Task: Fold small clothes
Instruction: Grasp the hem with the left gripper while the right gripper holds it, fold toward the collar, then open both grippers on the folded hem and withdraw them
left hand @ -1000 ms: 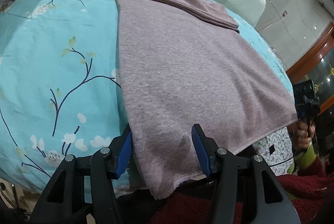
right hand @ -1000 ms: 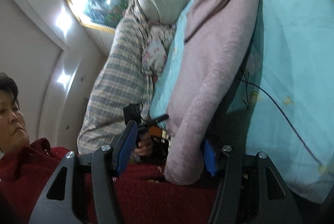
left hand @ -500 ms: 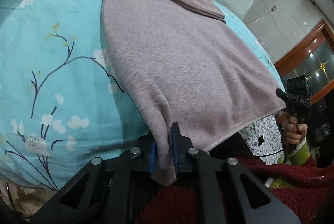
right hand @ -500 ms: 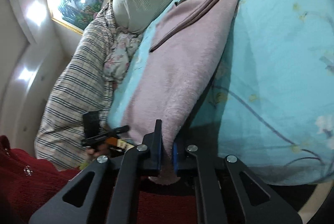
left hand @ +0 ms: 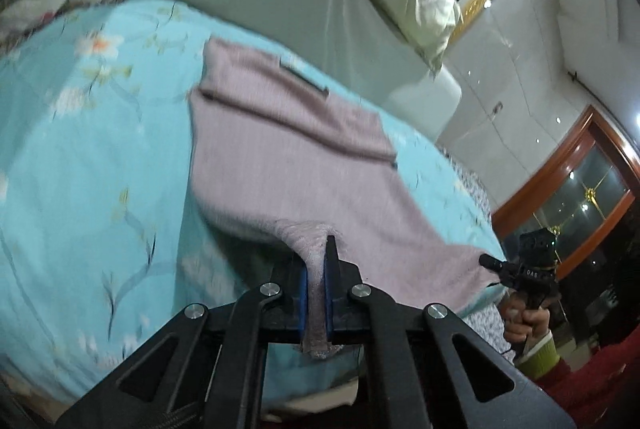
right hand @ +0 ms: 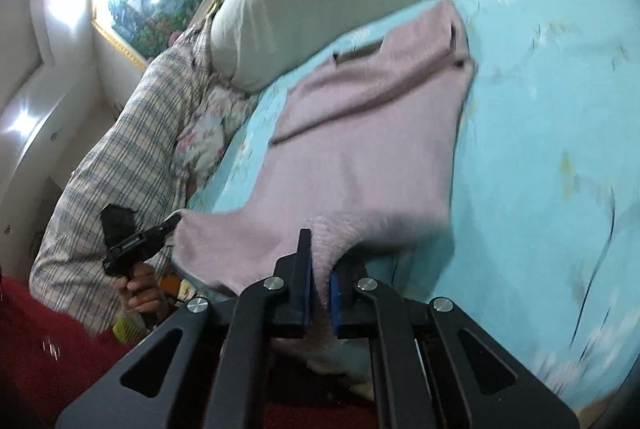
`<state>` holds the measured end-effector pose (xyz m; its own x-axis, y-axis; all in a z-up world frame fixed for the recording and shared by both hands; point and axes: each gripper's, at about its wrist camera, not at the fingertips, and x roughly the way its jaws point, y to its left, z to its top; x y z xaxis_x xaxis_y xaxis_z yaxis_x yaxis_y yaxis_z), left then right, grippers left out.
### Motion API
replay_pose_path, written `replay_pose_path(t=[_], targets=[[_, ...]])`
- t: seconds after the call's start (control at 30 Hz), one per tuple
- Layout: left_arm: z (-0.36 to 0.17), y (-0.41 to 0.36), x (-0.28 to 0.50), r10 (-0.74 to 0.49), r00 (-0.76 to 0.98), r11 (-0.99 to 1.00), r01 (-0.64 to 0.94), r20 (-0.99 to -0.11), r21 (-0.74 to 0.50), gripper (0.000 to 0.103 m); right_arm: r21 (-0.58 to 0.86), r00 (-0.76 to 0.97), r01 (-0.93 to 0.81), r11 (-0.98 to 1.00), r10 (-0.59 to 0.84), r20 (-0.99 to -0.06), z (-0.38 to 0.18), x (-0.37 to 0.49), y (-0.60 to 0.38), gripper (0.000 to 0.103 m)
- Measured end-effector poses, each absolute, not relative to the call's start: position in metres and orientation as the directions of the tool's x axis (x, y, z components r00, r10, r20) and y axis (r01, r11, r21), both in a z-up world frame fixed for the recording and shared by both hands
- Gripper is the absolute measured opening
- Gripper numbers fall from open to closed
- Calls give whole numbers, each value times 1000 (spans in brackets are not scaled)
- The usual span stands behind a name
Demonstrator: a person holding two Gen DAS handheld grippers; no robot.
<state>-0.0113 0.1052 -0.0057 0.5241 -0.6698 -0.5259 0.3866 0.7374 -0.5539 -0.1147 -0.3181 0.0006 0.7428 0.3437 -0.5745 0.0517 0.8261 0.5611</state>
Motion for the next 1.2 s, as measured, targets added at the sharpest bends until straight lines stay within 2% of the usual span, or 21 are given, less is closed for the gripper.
replay_pose_path(t=[0.2,0.43,0.6,0.8,0.93,1.0,1.03,1.07,1.13,1.17,1.2], targets=[[33,91,60,-630,623,764,387,-464,-517,5,489,783,131,862,213,-585,29,-27,-359,8],[50,43,173,-509,704,856,355,-495,-376,4,378,743,247,892,76,-665,30,105,-403,8],[29,22,264,-425,712,902,278,-559,-331,4,326,686,309,894,28,-727,3,183,-435,8],[-20,5,342,-349,675,935,201,-650,-293,5,299,614,348,888,25,-789,-40,227,-455,8],[-53,5,369,-296,649,953,153,-701,-262,5,395,621,346,851,108,-776,-48,227,-471,12],[-64,12,376,-305,632,949,136,-712,-285,6,464,640,352,813,152,-753,-45,219,-483,16],[-65,15,375,-311,632,946,133,-710,-296,7,479,649,359,801,155,-745,-41,214,-486,21],[-65,18,373,-319,636,943,136,-703,-304,8,472,655,378,796,131,-744,-35,208,-488,32],[-62,20,366,-314,641,945,142,-701,-294,11,435,682,417,798,41,-730,-18,192,-488,48],[-60,21,361,-312,643,947,146,-699,-288,13,414,698,429,803,-3,-716,-8,182,-485,50],[-56,21,356,-304,648,949,145,-699,-279,23,390,711,426,817,-35,-702,4,172,-476,50]])
